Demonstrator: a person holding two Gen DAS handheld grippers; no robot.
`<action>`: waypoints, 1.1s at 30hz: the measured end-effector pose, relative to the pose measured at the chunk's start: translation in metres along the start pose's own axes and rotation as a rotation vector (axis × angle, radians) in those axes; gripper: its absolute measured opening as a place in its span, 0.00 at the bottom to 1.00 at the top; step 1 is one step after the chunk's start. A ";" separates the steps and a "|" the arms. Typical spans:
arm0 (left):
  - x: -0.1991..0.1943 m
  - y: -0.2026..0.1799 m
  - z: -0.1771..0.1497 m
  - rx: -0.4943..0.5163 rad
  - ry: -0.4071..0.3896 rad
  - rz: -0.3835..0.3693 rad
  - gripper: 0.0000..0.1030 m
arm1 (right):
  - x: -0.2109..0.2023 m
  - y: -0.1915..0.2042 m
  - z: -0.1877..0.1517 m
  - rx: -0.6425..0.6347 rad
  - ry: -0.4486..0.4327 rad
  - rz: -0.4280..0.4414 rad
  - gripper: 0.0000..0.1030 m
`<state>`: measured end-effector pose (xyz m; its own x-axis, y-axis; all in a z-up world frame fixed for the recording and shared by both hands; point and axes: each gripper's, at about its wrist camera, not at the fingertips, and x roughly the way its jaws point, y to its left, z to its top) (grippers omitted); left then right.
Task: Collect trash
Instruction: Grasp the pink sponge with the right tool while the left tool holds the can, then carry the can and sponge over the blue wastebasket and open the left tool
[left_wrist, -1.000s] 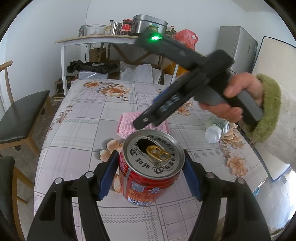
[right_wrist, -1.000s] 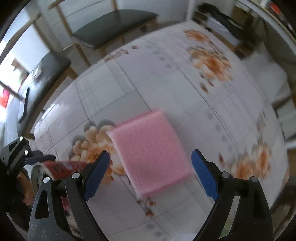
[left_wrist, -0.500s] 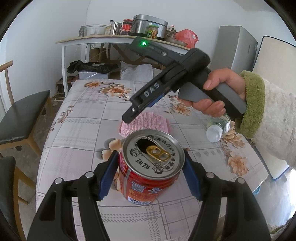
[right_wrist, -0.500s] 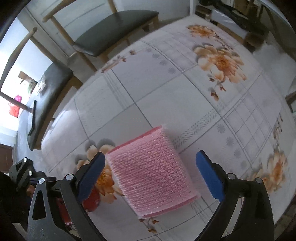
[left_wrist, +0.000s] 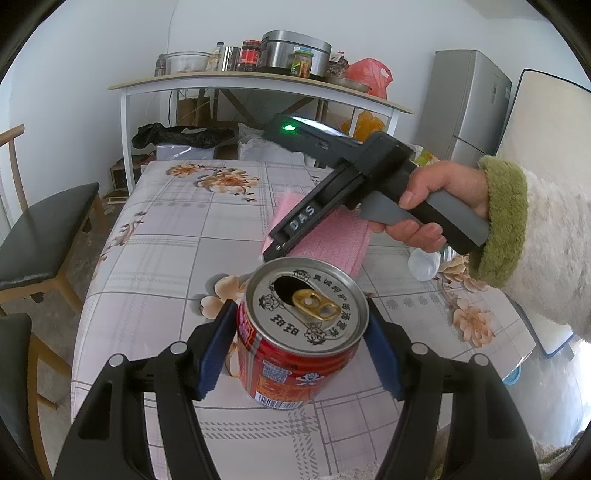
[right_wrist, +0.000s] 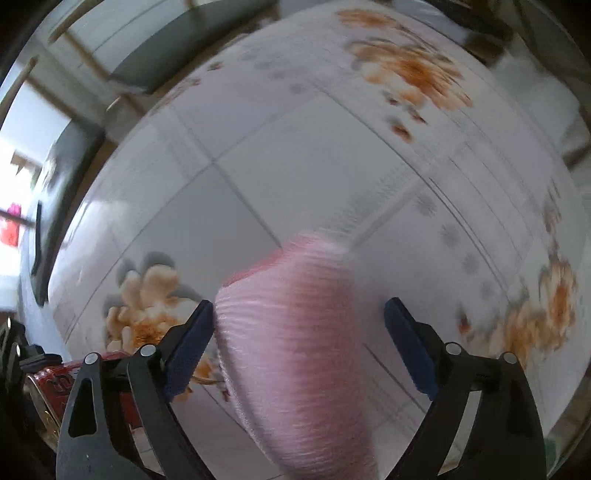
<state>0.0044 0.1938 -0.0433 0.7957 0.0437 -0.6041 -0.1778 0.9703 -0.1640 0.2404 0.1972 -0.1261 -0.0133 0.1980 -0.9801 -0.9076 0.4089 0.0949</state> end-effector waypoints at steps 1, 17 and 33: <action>0.000 0.000 0.000 0.000 0.000 -0.001 0.64 | -0.002 -0.003 -0.004 0.034 -0.004 -0.001 0.85; 0.000 0.000 0.000 -0.013 0.002 0.000 0.64 | -0.042 -0.015 -0.044 0.120 -0.083 -0.064 0.87; -0.001 0.000 0.000 -0.008 0.003 0.012 0.64 | -0.015 -0.005 -0.051 0.109 -0.049 -0.127 0.78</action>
<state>0.0035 0.1934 -0.0425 0.7918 0.0546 -0.6083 -0.1920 0.9678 -0.1631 0.2241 0.1468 -0.1207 0.1212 0.1804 -0.9761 -0.8499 0.5269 -0.0081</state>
